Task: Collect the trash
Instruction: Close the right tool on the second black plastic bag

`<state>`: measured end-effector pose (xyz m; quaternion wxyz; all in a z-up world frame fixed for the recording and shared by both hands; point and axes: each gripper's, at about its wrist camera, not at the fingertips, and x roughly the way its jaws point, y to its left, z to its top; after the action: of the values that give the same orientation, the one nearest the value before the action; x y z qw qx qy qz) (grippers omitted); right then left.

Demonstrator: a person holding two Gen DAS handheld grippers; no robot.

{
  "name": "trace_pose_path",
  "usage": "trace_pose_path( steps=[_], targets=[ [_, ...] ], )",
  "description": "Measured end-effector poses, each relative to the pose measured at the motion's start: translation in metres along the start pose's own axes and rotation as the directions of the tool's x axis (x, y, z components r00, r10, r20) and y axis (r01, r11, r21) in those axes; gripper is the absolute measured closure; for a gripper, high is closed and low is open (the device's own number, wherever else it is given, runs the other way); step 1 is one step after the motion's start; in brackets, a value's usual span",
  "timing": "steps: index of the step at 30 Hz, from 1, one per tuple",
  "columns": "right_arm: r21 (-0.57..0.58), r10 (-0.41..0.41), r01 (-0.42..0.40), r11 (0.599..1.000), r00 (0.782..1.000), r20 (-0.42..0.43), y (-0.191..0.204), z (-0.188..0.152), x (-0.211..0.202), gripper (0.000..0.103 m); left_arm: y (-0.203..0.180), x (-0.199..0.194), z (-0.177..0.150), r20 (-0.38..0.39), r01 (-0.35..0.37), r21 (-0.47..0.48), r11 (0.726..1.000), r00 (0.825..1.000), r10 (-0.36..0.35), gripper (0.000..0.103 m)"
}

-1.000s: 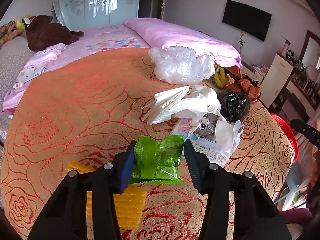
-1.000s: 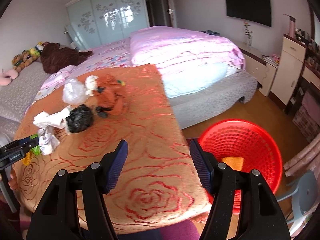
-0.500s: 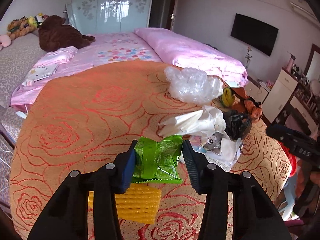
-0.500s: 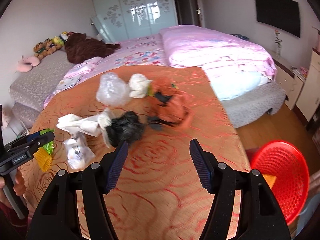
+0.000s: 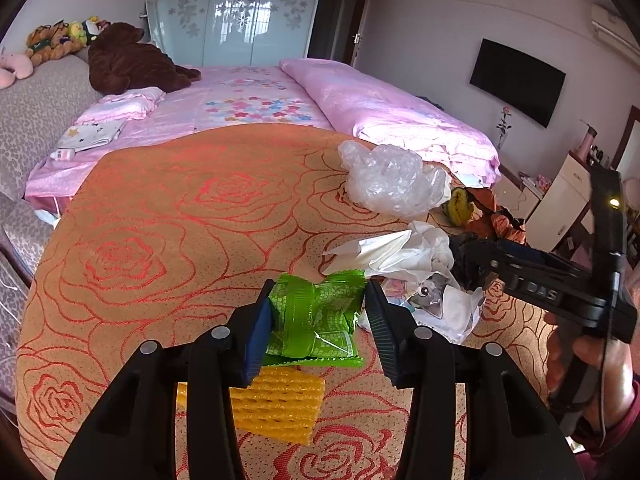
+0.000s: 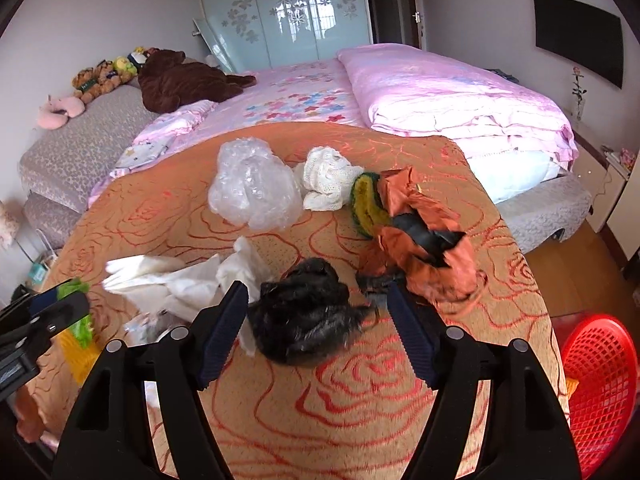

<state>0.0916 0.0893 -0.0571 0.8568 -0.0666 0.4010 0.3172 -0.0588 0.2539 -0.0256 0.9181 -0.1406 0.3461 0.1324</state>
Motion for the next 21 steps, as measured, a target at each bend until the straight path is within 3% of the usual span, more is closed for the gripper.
trace_pose_path(
  steps=[3,11,21],
  targets=[
    [-0.002,0.0,0.0,1.0,1.0,-0.026,0.0,0.001,0.008,0.046,0.0,-0.001,0.0,0.003,0.003,0.002,1.0,1.0,-0.003,0.06],
    [-0.012,0.01,-0.011,1.0,0.998,-0.057,0.0,-0.007,0.014,0.063,0.001,-0.005,0.001,0.015,0.006,0.003,1.0,1.0,-0.006,0.06],
    [-0.005,0.025,-0.025,1.0,1.0,-0.01,-0.008,-0.023,-0.022,0.064,-0.005,-0.016,0.006,0.045,0.017,0.011,1.0,0.999,-0.018,0.06]
  ],
)
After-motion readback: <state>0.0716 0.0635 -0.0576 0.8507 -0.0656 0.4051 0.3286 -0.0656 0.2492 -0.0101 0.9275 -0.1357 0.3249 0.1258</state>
